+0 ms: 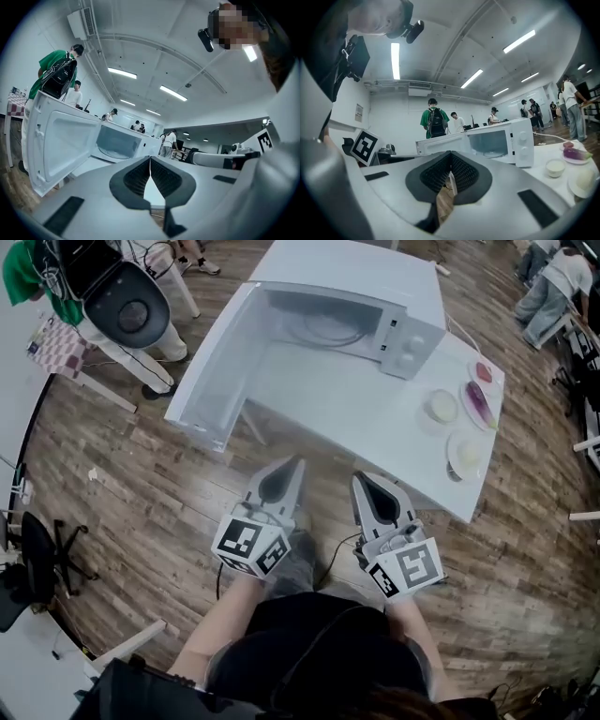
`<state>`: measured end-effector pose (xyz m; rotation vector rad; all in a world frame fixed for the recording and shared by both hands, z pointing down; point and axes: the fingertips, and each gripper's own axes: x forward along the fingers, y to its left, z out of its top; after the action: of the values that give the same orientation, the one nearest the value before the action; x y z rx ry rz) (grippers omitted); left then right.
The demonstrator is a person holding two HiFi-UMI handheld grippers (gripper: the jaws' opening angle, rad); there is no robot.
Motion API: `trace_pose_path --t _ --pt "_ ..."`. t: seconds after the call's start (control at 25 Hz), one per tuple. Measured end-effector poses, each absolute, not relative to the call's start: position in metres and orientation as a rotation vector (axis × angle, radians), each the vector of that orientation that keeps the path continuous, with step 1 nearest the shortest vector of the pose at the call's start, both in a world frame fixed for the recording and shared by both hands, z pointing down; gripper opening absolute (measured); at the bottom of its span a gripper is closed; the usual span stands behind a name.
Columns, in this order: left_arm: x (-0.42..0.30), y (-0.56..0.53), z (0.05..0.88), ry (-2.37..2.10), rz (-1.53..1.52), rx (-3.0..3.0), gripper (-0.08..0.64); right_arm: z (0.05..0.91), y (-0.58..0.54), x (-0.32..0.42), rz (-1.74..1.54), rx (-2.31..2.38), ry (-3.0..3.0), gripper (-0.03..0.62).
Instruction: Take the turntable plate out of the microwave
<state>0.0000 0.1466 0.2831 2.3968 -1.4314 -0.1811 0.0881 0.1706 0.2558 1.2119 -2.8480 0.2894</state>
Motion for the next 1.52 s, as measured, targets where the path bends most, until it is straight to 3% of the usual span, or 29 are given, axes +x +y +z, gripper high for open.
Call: trace_pose_path --t 0.44,1.52 --pt "-0.039 0.073 0.302 -1.345 -0.177 2.387 0.012 0.266 0.093 0.039 0.287 1.266 -2.792 0.019" --pt "-0.046 -0.029 0.337 -1.343 -0.25 2.227 0.012 0.303 -0.02 0.031 0.464 1.297 -2.792 0.02"
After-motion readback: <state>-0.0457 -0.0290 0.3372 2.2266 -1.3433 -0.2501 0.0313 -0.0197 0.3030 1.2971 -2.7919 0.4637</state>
